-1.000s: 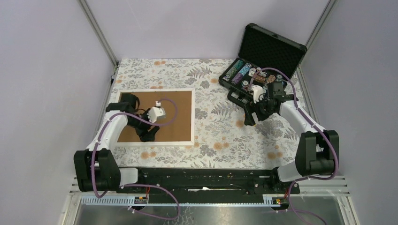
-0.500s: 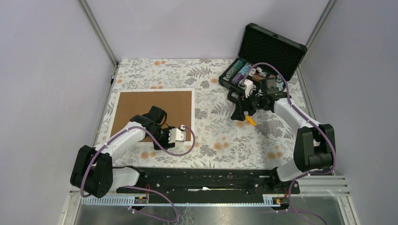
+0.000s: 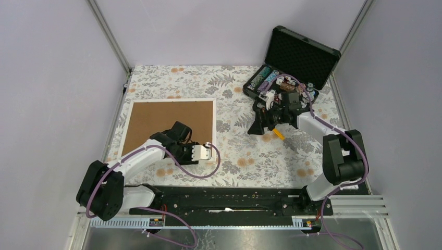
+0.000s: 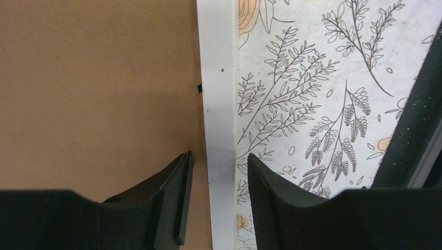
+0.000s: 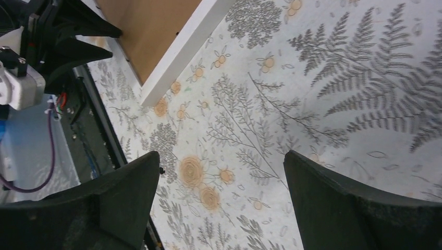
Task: Take the photo out of the frame
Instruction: Turn over the photo frame at the center of the board.
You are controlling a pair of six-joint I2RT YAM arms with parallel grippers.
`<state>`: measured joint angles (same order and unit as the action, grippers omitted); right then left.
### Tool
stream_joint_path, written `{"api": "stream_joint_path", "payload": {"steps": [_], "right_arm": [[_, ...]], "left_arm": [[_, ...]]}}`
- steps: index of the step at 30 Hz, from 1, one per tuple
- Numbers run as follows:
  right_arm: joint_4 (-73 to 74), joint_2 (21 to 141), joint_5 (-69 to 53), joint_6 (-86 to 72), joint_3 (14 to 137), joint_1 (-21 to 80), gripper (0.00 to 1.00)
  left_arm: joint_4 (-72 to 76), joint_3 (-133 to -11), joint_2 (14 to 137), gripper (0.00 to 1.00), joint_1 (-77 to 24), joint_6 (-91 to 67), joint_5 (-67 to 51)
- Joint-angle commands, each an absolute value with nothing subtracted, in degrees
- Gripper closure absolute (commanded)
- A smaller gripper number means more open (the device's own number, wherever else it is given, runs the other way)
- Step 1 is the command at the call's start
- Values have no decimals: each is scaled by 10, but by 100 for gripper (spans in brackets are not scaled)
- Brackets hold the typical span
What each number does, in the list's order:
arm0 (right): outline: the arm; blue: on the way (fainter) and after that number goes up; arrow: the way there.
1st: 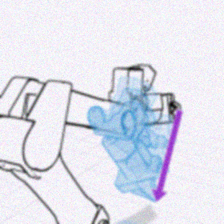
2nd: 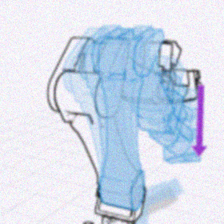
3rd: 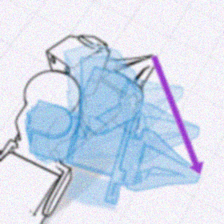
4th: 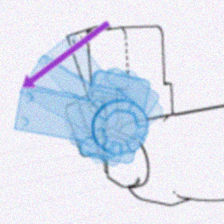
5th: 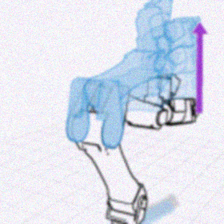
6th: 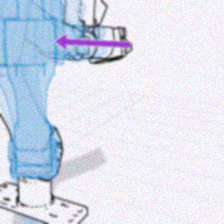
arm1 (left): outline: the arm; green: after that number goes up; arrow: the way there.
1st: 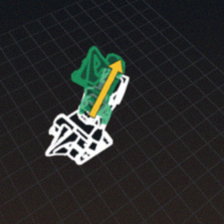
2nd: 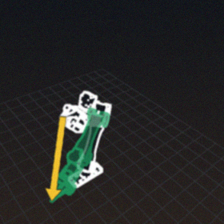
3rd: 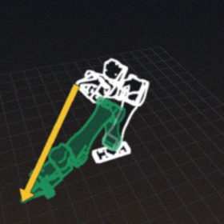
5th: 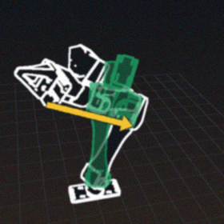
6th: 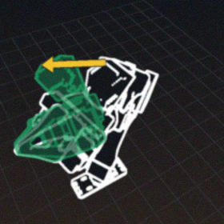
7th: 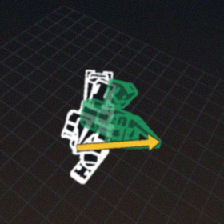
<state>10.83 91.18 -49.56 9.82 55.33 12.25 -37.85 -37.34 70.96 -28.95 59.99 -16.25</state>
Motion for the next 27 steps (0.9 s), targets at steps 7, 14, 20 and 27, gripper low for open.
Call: {"api": "stream_joint_path", "payload": {"steps": [7,14,20,27], "right_arm": [[-67,941,-501,-113,521,160,4],[-123,975,-475,-208,511,190,1],[-190,1025,-482,-294,493,197,0],[-255,1108,-518,-381,502,223,0]], "left_arm": [[-336,-336,749,62,-343,561,-111],[-350,-328,758,75,-407,518,-97],[-366,-381,759,100,-416,458,-110],[-430,-485,736,100,-414,424,-146]]}}
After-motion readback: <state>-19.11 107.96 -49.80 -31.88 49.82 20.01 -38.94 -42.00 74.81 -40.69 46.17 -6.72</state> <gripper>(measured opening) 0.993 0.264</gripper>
